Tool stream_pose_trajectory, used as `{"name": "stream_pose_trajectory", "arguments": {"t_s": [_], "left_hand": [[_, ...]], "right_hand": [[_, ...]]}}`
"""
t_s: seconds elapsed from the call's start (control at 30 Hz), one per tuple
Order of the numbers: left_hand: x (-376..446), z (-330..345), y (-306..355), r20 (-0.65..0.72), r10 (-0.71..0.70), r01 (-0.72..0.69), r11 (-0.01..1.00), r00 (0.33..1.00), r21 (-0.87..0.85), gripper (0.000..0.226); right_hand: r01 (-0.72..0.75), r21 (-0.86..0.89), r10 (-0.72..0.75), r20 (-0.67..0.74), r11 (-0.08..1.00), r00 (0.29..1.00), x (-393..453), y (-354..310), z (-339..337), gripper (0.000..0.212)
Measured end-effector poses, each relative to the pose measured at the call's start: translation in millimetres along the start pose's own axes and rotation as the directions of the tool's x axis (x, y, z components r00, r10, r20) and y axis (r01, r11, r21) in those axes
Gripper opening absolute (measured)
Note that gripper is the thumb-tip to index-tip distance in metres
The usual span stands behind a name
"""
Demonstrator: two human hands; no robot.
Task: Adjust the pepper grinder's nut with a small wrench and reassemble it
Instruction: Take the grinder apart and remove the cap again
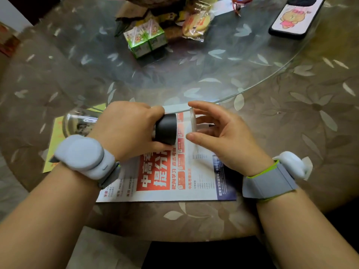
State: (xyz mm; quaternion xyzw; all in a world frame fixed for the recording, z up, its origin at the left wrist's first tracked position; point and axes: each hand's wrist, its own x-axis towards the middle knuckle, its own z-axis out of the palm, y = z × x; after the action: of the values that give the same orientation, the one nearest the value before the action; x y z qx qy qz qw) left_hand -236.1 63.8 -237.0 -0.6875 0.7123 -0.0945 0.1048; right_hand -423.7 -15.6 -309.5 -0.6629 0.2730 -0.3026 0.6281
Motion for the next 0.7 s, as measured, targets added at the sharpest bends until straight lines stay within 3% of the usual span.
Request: {"name": "stream_pose_trajectory", "arguments": {"t_s": [0.13,0.47,0.7], "left_hand": [[6,-8,3,0.017,0.032,-0.033,0.997,0.999,0.067,0.053],[5,-5,2,0.063,-0.014,0.012,1.0,0.998,0.025,0.055],[-12,-1,-1,-0.016,-0.218,0.215,0.969,0.976,-0.122,0.057]], "right_hand": [[0.002,-0.033,-0.002,0.003,0.999,1.0,-1,-2,0,0.06],[-0.014,-0.04,0.015,0.028,0.999,0.999,-2,-5,-1,0.06],[-0.02,-0.176,0.023,0.015,0.984,1.0,-5,-12,2,0.058]]}}
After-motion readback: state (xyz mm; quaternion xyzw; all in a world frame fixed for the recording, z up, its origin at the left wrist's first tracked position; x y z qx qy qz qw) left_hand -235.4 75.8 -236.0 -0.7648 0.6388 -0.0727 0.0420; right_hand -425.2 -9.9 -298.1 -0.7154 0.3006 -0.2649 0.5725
